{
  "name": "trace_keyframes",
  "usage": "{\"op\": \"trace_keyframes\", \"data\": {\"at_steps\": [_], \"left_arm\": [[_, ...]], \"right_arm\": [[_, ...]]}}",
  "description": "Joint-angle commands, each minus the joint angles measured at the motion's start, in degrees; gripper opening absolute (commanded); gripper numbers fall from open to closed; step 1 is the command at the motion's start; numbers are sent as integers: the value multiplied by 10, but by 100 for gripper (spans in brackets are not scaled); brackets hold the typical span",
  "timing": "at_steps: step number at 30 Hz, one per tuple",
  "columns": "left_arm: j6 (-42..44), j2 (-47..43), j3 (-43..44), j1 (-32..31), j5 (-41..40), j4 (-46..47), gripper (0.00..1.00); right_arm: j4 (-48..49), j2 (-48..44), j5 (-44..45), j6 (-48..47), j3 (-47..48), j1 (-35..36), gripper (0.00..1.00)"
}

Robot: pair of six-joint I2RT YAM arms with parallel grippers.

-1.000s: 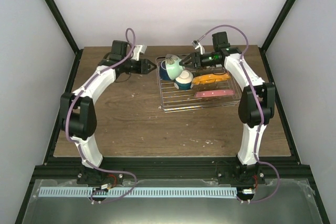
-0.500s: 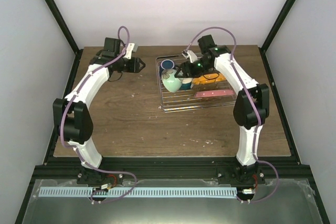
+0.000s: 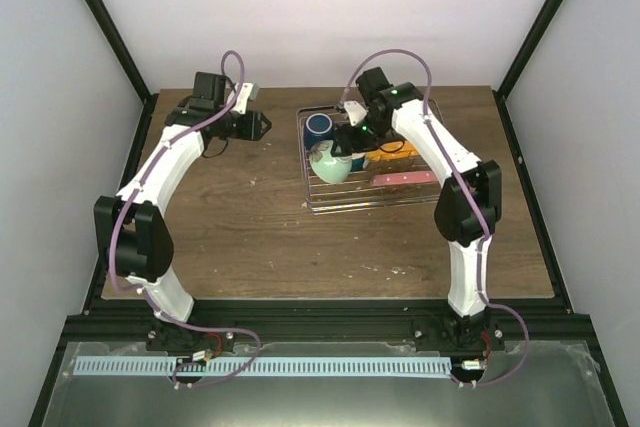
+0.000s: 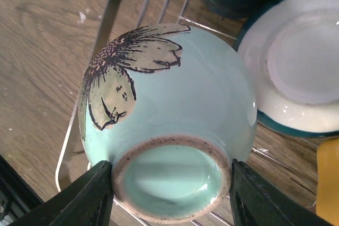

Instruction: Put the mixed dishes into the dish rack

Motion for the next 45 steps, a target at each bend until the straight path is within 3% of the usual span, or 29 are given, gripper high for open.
{"op": "trace_keyframes", "data": {"at_steps": [1, 15, 26, 30, 40, 42, 43, 45], "left_arm": [[9, -16, -10, -1, -10, -2, 46], [15, -14, -6, -1, -25, -10, 46], [14, -1, -1, 0, -24, -9, 46], [12, 5, 4, 0, -20, -9, 46], [12, 8, 14, -1, -25, -10, 47], [13, 8, 18, -1, -27, -12, 49], [12, 8, 20, -1, -30, -14, 50], [11, 9, 28, -1, -36, -19, 53]], "right_arm": [[-21, 11, 43, -2, 38, 22, 42], [-24, 52, 129, -3, 40, 55, 42], [-51, 70, 231, -6, 51, 67, 51], [-54, 71, 244, -5, 51, 69, 64], [-39, 59, 204, -12, 51, 73, 78], [-27, 49, 181, -14, 49, 72, 87], [-17, 42, 170, -15, 49, 72, 97], [14, 18, 155, -14, 43, 73, 100]]}}
